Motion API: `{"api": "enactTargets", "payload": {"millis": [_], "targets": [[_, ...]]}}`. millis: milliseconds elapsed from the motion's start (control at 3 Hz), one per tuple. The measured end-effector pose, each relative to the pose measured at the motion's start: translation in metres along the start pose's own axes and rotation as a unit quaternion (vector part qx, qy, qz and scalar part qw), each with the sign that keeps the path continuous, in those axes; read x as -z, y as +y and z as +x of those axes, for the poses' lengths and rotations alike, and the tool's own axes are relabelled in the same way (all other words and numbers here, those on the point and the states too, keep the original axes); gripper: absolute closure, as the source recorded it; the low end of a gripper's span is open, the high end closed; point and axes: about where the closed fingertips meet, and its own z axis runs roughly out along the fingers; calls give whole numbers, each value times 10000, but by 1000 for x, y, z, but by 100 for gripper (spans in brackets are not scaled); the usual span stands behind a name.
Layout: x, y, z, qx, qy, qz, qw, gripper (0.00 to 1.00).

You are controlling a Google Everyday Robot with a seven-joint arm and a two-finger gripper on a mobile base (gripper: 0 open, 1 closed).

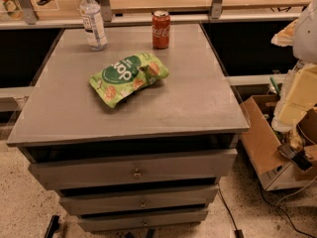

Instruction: Pick blue plastic bottle

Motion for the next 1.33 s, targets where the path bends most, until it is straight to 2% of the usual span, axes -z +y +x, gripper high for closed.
{"api": "enactTargets", "payload": {"millis": [333, 667, 1000, 1333], "targets": [[0, 0, 0, 0, 0, 1, 10000, 0], [7, -3, 7, -145, -287, 204, 9993, 0], [9, -21, -12, -432, -883, 440, 9942, 0], [20, -36, -24, -912, -1270, 653, 9856, 0]]}}
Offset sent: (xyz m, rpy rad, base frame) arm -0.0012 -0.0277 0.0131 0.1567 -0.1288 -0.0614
